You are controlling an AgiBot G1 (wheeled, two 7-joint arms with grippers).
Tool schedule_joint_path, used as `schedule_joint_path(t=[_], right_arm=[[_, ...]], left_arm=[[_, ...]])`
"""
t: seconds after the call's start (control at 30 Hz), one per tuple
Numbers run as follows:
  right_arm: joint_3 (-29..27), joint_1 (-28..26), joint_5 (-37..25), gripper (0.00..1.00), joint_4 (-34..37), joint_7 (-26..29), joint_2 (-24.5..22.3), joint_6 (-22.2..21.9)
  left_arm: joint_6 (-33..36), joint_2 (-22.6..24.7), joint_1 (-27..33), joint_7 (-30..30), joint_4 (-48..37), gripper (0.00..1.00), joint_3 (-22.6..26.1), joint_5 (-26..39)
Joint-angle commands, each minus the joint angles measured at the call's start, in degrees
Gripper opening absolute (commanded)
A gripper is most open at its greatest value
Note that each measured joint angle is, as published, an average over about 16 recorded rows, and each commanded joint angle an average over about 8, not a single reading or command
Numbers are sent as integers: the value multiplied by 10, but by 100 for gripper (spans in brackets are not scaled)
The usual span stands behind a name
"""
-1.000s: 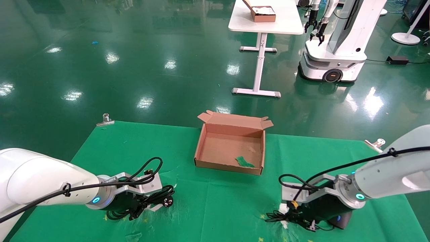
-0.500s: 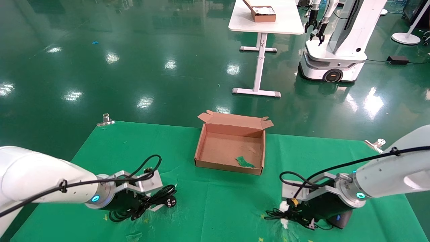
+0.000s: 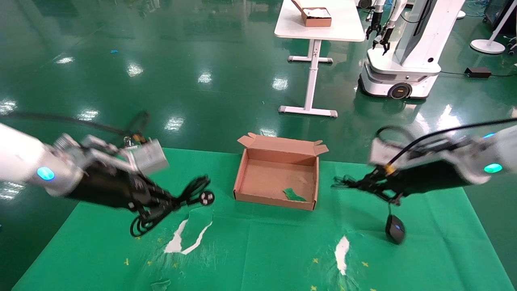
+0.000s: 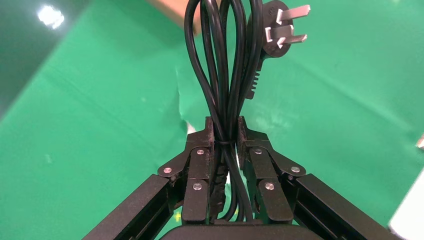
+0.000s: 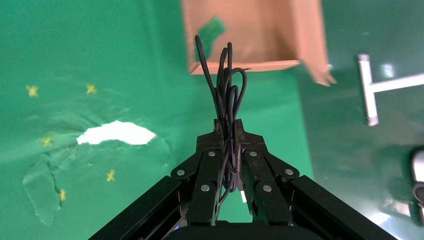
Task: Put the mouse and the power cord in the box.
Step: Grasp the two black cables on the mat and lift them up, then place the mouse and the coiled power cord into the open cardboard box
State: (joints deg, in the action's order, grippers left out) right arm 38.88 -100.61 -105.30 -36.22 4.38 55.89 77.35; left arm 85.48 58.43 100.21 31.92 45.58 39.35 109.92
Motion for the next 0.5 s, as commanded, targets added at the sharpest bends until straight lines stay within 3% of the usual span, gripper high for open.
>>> schedule_joint_path(t=[0.03,0.3,0.5], right_arm=[[-7,-9,7,0,-26,14,-21,11],[-24,12,11,0,-180,120,-65,7],[-25,20,-15,0,-254,174,-81,-11]], left_arm=[[26,-9,28,-19,-16,0,-11,-22],[36,13,69,-42,-38,0,-12,-52],[-42,71,57,-53,-31,0,-4,-37]])
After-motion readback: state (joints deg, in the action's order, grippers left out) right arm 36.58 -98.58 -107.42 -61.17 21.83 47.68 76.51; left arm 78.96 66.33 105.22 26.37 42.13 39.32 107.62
